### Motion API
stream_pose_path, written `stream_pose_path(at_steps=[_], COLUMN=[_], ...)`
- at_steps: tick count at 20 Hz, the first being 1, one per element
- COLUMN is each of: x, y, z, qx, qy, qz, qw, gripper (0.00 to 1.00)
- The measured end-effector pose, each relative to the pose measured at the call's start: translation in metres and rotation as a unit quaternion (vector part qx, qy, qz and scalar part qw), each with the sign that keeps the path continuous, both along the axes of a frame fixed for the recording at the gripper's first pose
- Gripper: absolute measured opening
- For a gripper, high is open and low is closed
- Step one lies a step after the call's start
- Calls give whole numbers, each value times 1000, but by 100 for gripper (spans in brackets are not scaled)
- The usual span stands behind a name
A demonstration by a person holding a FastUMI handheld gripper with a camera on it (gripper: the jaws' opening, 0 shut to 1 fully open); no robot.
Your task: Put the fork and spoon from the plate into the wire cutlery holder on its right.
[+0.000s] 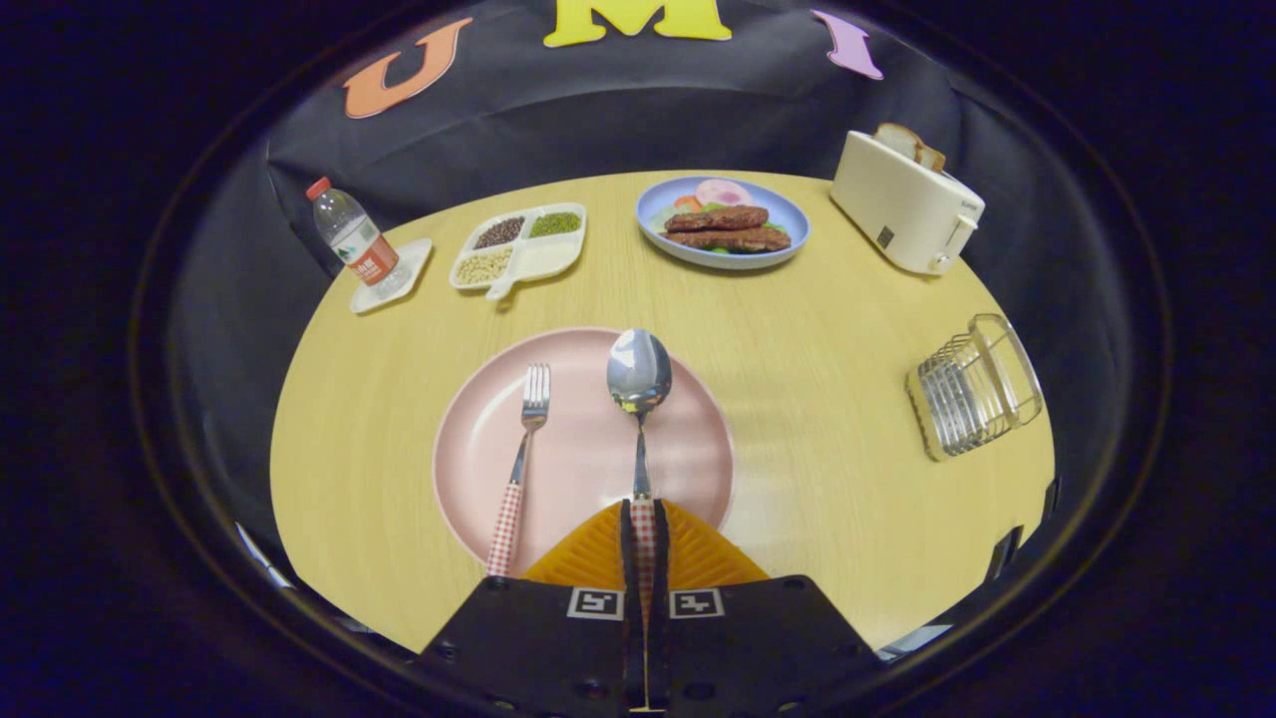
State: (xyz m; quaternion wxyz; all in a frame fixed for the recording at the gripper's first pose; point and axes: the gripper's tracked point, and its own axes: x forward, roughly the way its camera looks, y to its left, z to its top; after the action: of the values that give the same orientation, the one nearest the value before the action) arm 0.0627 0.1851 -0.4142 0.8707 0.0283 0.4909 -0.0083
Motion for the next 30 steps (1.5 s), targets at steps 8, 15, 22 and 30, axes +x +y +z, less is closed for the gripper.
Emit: stream_pose_path(at_steps=[8, 15, 22, 30], x=[-12, -12, -15, -16], y=[-76, -166, -233, -282], z=[69, 95, 107, 98], qx=[-11, -8, 3, 0], qy=[-28, -19, 21, 115], qz=[20, 16, 16, -1], qw=[999, 1000, 1000, 993], gripper=[2, 2, 3, 3])
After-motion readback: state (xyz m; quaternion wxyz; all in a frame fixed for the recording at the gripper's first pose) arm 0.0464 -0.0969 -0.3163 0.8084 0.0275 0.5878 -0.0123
